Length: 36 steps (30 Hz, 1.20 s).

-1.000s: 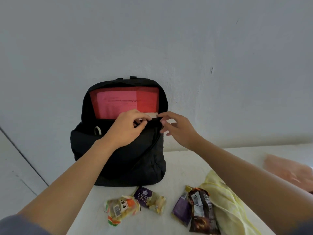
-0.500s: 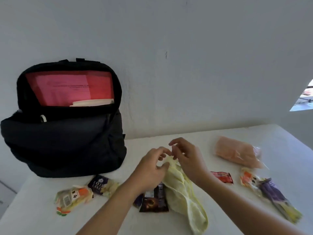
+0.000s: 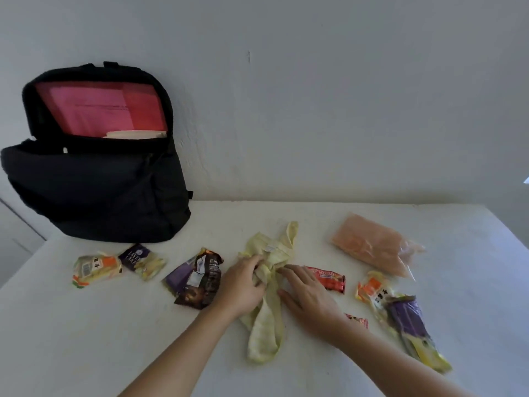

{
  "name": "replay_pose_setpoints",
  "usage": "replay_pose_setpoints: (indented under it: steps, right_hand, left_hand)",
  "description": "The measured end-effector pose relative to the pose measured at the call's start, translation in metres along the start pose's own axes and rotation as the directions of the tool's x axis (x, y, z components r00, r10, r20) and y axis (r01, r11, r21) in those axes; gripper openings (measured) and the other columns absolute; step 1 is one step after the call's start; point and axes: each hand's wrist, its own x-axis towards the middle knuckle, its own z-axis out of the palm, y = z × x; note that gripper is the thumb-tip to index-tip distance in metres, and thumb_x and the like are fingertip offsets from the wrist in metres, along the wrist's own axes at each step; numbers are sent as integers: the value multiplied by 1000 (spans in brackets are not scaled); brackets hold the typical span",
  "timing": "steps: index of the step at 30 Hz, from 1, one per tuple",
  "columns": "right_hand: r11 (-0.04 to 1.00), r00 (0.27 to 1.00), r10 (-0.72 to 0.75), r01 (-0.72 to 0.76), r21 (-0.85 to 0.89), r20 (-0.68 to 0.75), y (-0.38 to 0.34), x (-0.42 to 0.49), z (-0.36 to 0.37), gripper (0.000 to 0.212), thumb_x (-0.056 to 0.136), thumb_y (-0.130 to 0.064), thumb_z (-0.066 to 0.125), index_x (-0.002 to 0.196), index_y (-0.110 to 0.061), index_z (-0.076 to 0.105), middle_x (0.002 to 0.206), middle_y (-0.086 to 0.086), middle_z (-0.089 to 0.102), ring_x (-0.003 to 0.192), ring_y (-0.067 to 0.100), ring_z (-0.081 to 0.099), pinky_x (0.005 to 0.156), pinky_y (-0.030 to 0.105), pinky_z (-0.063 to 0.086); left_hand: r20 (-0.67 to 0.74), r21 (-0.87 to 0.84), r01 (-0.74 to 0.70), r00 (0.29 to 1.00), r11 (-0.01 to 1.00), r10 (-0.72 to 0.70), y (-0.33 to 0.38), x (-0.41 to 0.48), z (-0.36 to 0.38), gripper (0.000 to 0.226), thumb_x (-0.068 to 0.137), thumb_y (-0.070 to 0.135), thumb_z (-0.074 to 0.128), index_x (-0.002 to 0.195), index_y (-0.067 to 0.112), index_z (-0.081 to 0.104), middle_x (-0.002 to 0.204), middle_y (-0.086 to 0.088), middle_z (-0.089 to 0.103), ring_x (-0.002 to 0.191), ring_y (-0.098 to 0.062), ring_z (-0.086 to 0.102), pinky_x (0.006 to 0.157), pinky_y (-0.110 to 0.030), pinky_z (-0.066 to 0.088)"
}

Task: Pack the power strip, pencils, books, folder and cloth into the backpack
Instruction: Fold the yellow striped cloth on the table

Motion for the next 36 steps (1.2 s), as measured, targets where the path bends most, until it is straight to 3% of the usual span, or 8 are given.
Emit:
replay_pose_setpoints:
  steps: [5,14,19,23,26,29,31,36]
  right_hand:
    - [993,997,-50,42,-108,-65,16,-6,-13,53,99,-42,51,141,-10,49,128,3,58,116,23,50,102,31,39]
    - [991,980,110,-120,-54,-166,26,-1,-41,6,80,-10,70,86,-10,71,118,8,54,112,27,45,87,31,41]
    - [984,985,156,-150,92,-71,17,28,-52,45,77,-7,64,121,-9,55,144,11,46,137,30,39,102,29,31]
    - [979,972,191,-199,50,136,13,50,-52,56,82,-29,69,134,-17,55,148,0,48,150,23,24,119,36,23]
    - [817,936,342,-340,466,84,-4,69,-60,17,85,-38,61,96,-30,71,122,3,69,127,20,56,106,39,44]
    - [473,886,457,-320,821,81,-19,85,-84,18,98,-10,53,88,-4,66,88,9,72,88,22,69,84,34,53]
    - [391,924,340,-307,868,174,-29,90,-98,30,105,-24,48,102,1,65,94,13,73,87,25,71,88,38,55]
    - [546,901,269,-433,718,339,-39,90,-74,45,86,-50,72,120,-22,62,105,7,74,91,19,73,81,37,60]
  left_hand:
    - [-5,-237,59,998,970,-62,6,5,21,45,84,11,73,127,23,67,129,5,68,121,-15,63,106,-32,48]
    - [87,-655,89,995,750,-43,3,4,30,25,85,8,73,101,27,71,107,8,73,104,-8,66,91,-24,50]
    - [109,-735,107,993,670,-38,10,12,6,27,83,-13,59,77,14,56,104,-3,74,95,-17,64,80,-27,52]
    - [152,-906,116,987,408,58,29,15,-25,28,74,-14,43,73,14,45,91,-10,62,77,-20,56,65,-26,46]
    - [123,-968,100,989,232,85,40,21,-48,36,78,-19,30,74,14,43,85,-9,58,72,-20,53,65,-29,45]
    - [91,-990,83,994,116,63,46,27,-65,32,78,-14,33,74,15,46,81,-7,53,68,-18,49,69,-32,40]
    - [84,-988,81,996,131,24,45,30,-71,31,85,-13,35,77,15,48,82,-6,55,68,-17,52,67,-31,43]
    - [92,-945,98,995,313,-35,31,30,-60,21,98,-2,53,89,17,58,99,-6,69,89,-18,67,75,-31,56]
